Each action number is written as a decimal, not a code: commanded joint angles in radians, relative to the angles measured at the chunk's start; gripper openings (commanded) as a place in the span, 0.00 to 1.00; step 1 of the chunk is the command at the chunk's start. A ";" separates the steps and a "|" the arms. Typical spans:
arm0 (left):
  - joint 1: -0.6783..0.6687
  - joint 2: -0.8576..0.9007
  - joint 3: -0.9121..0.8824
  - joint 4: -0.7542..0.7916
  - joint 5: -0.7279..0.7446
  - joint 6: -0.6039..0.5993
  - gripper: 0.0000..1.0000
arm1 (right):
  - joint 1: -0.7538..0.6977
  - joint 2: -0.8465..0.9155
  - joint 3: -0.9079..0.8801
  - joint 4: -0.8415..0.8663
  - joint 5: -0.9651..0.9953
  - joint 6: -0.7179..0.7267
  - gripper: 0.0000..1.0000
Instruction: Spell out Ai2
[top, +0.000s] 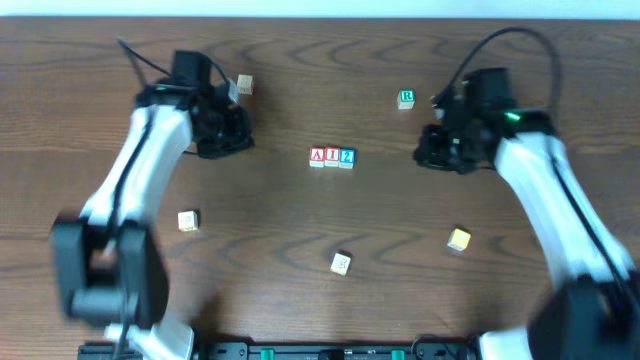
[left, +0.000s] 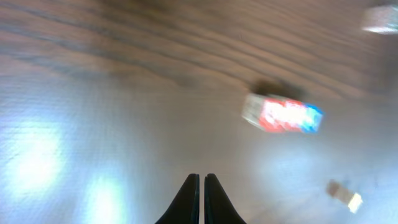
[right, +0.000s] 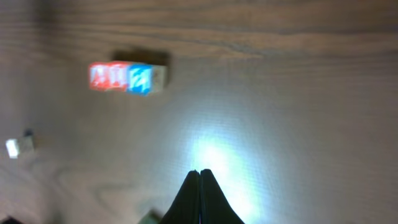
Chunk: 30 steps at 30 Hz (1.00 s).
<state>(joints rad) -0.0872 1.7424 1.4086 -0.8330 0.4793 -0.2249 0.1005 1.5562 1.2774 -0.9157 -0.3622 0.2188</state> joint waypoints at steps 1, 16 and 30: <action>-0.014 -0.212 -0.027 -0.040 -0.085 0.076 0.06 | 0.035 -0.251 0.013 -0.080 0.104 -0.078 0.01; -0.121 -1.254 -0.565 -0.080 -0.211 -0.053 0.96 | 0.078 -1.329 -0.249 -0.343 0.149 0.045 0.99; -0.121 -1.279 -0.566 -0.088 -0.220 -0.052 0.95 | 0.077 -1.357 -0.249 -0.482 0.145 0.080 0.99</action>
<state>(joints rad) -0.2058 0.4675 0.8440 -0.9180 0.2764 -0.2661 0.1715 0.2016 1.0321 -1.3880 -0.2268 0.2821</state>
